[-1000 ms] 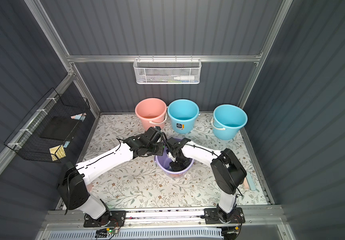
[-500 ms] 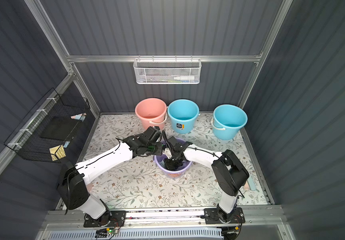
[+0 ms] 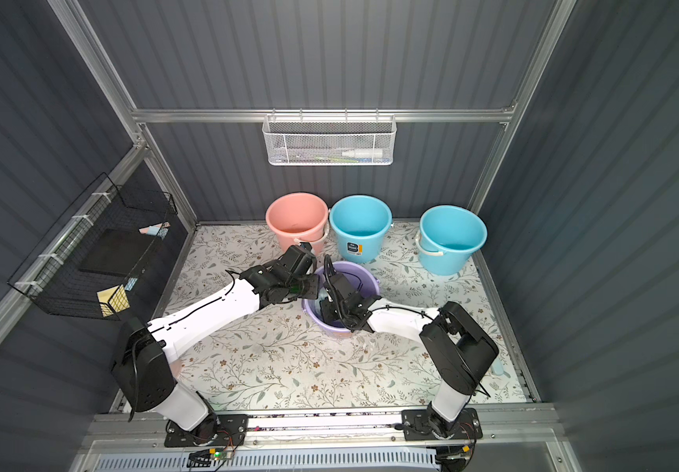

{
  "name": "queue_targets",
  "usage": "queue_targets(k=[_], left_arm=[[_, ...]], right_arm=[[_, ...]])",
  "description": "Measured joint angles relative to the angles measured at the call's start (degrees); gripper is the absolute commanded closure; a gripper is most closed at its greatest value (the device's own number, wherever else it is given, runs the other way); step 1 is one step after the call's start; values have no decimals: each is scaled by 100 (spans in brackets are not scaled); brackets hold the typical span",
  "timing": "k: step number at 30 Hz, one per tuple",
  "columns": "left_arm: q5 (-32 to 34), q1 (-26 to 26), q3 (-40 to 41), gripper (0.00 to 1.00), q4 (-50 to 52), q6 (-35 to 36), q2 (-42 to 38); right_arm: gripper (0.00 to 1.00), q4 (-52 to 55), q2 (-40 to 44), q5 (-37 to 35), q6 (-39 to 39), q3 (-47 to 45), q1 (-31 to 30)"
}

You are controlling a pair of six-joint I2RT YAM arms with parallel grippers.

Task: Wipe the inside of the bucket with a cloth
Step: Wipe the dirt from the inside of the bucket.

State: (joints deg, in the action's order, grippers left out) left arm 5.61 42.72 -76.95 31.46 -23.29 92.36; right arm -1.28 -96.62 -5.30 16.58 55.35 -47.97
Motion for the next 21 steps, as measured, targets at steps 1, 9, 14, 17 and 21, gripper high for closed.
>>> queue_targets(k=[1, 9, 14, 17, 21], left_arm=[[0, -2, 0, 100, 0, 0, 0], [-24, 9, 0, 100, -44, 42, -11], [-26, 9, 0, 100, -44, 42, -11], [-26, 9, 0, 100, -42, 42, -11], [-46, 11, 0, 100, -46, 44, -11]], right_arm=[[100, -11, 9, -216, -114, 0, -24], [100, 459, 291, -1762, -1193, 136, -79], [100, 1222, 433, -2422, -1814, 334, -79], [100, 1838, 516, -2579, -2050, 457, -79], [100, 2863, 533, -2520, -2184, 737, -79]])
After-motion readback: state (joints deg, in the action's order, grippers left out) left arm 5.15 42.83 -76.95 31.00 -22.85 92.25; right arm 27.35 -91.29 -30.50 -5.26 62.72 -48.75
